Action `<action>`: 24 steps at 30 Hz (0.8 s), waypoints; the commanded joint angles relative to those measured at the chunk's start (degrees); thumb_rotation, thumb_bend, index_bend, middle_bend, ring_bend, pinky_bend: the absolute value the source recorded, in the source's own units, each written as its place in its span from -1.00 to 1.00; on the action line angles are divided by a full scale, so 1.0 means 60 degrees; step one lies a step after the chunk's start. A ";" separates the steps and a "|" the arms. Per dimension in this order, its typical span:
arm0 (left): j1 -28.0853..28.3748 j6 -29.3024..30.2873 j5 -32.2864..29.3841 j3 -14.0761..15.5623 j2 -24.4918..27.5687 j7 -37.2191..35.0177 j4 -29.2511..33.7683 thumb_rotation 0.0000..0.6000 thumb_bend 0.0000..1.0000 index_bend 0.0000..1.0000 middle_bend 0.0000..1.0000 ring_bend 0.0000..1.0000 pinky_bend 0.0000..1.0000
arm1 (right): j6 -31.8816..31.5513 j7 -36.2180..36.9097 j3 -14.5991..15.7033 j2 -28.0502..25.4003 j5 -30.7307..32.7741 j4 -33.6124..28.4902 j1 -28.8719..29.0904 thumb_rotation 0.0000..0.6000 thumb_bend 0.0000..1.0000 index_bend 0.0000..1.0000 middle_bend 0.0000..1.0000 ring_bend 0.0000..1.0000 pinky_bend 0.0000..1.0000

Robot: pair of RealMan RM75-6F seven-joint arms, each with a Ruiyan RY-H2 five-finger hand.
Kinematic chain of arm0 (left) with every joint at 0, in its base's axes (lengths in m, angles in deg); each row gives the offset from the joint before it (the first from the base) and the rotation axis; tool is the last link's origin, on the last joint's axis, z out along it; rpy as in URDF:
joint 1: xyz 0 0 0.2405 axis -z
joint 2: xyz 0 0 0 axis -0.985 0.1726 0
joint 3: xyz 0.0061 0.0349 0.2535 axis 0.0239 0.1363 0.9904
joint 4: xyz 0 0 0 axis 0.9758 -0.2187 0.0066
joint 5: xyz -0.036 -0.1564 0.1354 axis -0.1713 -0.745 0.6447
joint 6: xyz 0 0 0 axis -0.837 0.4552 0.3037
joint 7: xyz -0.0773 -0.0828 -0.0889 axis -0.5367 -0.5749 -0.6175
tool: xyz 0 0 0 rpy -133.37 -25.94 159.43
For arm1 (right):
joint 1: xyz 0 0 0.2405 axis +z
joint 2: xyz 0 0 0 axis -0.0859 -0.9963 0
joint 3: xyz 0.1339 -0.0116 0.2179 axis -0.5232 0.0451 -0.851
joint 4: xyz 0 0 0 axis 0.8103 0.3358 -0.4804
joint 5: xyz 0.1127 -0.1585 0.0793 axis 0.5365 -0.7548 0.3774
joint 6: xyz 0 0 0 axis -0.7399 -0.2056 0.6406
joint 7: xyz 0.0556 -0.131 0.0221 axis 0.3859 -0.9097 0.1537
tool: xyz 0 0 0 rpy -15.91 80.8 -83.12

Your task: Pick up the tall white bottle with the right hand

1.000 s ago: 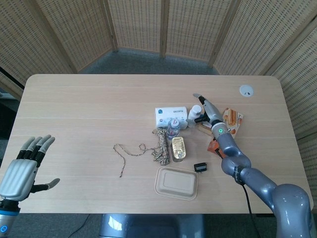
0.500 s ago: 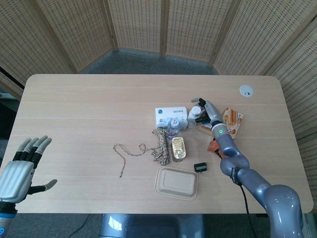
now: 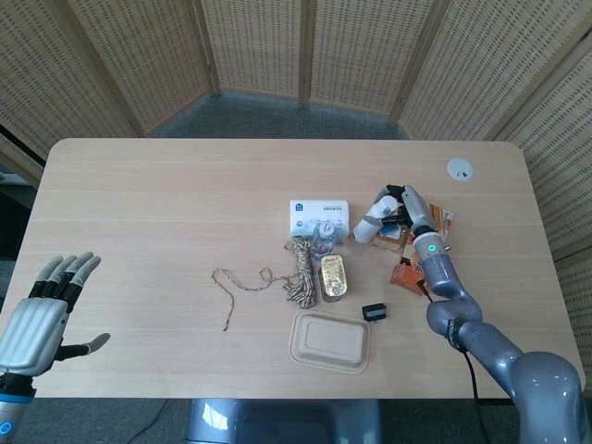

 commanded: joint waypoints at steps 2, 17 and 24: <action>0.0040 -0.0055 -0.0004 -0.0017 -0.0031 -0.0032 -0.0034 1.00 -0.70 -1.00 -1.00 -1.00 -1.00 | -0.0664 -0.0186 -0.0096 -0.0647 -0.0022 -0.0866 -0.0333 1.00 -0.77 0.31 0.80 0.85 0.80; 0.0219 -0.0250 0.0075 -0.0079 -0.0297 -0.0156 -0.0190 1.00 -0.69 -1.00 -1.00 -1.00 -1.00 | -0.2300 -0.2238 -0.0751 -0.3296 0.0728 -0.5175 -0.1253 1.00 -0.77 0.36 0.84 0.90 0.80; 0.0140 -0.0129 0.0326 0.0014 -0.0330 -0.0206 -0.0186 1.00 -0.69 -1.00 -1.00 -1.00 -1.00 | -0.2642 -0.2696 -0.1070 -0.4245 0.1067 -0.6704 -0.1489 1.00 -0.77 0.36 0.84 0.90 0.80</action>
